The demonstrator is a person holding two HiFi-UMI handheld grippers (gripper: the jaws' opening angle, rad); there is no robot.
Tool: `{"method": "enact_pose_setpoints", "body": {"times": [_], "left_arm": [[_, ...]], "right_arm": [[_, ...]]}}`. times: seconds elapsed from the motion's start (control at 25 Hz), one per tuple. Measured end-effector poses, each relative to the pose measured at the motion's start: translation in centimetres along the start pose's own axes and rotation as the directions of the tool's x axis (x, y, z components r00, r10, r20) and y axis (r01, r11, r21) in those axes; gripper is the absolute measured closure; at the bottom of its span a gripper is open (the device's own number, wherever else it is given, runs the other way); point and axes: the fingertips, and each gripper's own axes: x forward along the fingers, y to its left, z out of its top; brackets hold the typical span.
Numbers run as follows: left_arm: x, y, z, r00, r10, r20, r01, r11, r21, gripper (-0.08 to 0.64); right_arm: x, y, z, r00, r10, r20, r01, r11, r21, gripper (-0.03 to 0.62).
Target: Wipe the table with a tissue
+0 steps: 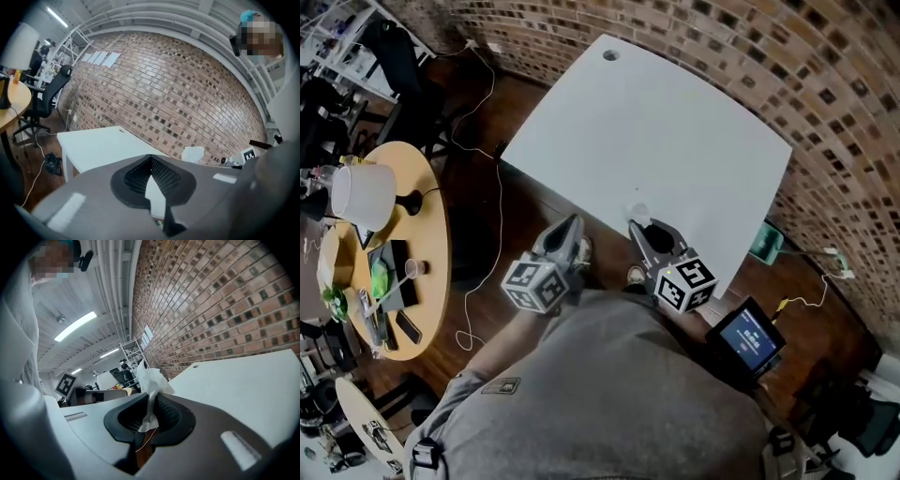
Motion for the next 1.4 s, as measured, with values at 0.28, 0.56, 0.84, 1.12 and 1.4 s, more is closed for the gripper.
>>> {"method": "enact_pose_setpoints", "body": {"times": [0.28, 0.56, 0.84, 1.12, 1.4], "left_arm": [[3.8, 3.7, 3.3, 0.986, -0.141, -0.093, 0.143, 0.99, 0.016, 0.558], [6.3, 5.5, 4.6, 0.947, -0.268, -0.176, 0.272, 0.962, 0.0, 0.558], [9.3, 3.8, 3.8, 0.908, -0.341, -0.244, 0.348, 0.937, -0.016, 0.558], [11.3, 1.8, 2.7, 0.885, -0.363, -0.291, 0.374, 0.927, -0.02, 0.558], [12.3, 2.0, 1.7, 0.879, -0.341, -0.334, 0.357, 0.934, -0.015, 0.558]], "right_arm": [[3.9, -0.5, 1.7, 0.983, -0.171, 0.066, 0.168, 0.985, 0.043, 0.541], [5.1, -1.1, 2.1, 0.938, -0.331, 0.104, 0.322, 0.942, 0.097, 0.541], [2.9, -4.0, 1.4, 0.887, -0.453, 0.083, 0.439, 0.886, 0.15, 0.541], [1.5, -6.6, 0.5, 0.867, -0.496, 0.05, 0.48, 0.858, 0.181, 0.541], [1.6, -8.3, -0.3, 0.866, -0.5, 0.006, 0.491, 0.852, 0.18, 0.541]]}}
